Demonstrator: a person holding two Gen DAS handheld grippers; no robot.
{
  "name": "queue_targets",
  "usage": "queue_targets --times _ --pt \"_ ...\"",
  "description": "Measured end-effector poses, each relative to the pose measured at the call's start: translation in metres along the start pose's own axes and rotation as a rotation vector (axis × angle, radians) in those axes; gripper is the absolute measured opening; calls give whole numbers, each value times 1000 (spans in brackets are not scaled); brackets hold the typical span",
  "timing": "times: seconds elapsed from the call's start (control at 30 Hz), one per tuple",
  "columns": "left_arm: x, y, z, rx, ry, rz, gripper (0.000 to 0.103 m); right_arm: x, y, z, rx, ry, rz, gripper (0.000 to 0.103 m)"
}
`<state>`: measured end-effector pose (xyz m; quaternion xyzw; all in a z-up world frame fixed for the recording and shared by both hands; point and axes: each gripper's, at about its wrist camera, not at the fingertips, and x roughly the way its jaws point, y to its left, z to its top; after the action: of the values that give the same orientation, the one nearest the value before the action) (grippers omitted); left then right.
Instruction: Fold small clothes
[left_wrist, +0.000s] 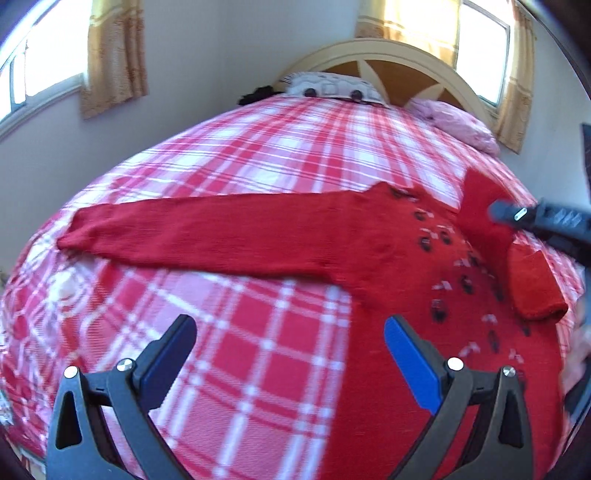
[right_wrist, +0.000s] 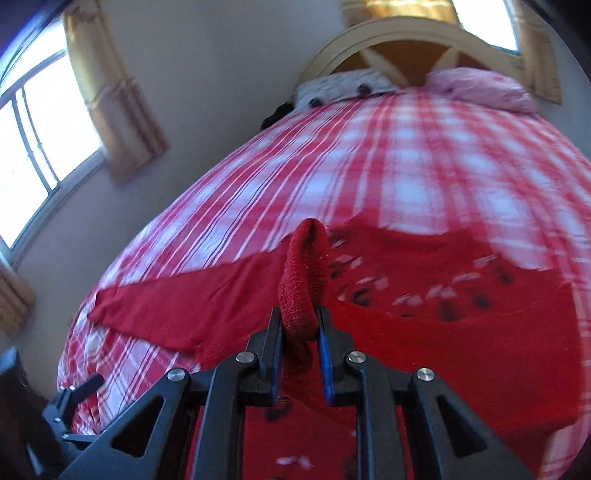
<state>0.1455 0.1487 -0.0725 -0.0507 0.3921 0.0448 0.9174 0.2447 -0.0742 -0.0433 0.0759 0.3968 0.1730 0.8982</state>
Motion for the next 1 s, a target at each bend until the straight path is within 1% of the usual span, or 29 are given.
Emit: queue_targets --times 0.1,0.17,0.2,0.23,0.27,0.3,0.37,0.4,0.43,0.47,0.5,0.53,0.63,0.67,0.73,0.77,0.8,0.83,0.87,0.9,0.97,1.0 --pt "5 12 -1 -6 1 34 103 43 20 -20 -13 51 30 17" --pt "10 19 -3 -21 16 34 103 62 24 -29 -13 66 49 18" --pt "12 20 -4 -27 23 31 103 68 24 -32 -9 69 70 19" --pt "13 22 -4 -31 30 27 103 74 24 -35 0 82 110 23" --pt "15 22 -5 -32 38 21 103 77 22 -37 20 92 148 31" --pt "15 21 -6 -28 41 18 103 75 20 -37 46 88 189 38" --pt "18 16 -6 -12 43 15 103 64 13 -32 89 74 252 41" --pt "20 12 -7 1 45 14 103 53 8 -28 104 57 271 44" --pt "21 10 -6 7 48 10 103 44 5 -27 111 39 279 47" --pt "23 8 -6 12 53 -2 103 32 0 -24 118 17 281 54" --pt "24 5 -5 17 59 -19 103 20 -6 -21 122 -5 275 56" --pt "24 2 -4 21 63 -37 103 6 -16 -20 124 -28 253 56" --pt "26 -10 2 34 75 -102 103 -35 -55 -20 135 -109 96 56" --pt "28 -14 6 38 77 -129 103 -51 -74 -22 151 -145 27 56" --pt "31 -22 14 42 66 -162 103 -79 -114 -28 202 -197 -124 56" --pt "32 -27 18 44 59 -175 103 -90 -135 -32 233 -198 -196 55" --pt "35 -32 21 47 58 -186 103 -97 -152 -35 258 -193 -241 48" --pt "39 -37 24 49 62 -197 103 -104 -169 -43 290 -182 -263 44" --pt "45 -42 28 52 73 -210 102 -107 -177 -47 305 -168 -263 42" --pt "51 -48 30 53 86 -220 102 -108 -183 -54 315 -150 -263 42" --pt "63 -56 33 45 113 -220 97 -105 -181 -63 292 -128 -260 42" --pt "71 -60 34 34 140 -226 96 -102 -178 -65 271 -122 -258 42"
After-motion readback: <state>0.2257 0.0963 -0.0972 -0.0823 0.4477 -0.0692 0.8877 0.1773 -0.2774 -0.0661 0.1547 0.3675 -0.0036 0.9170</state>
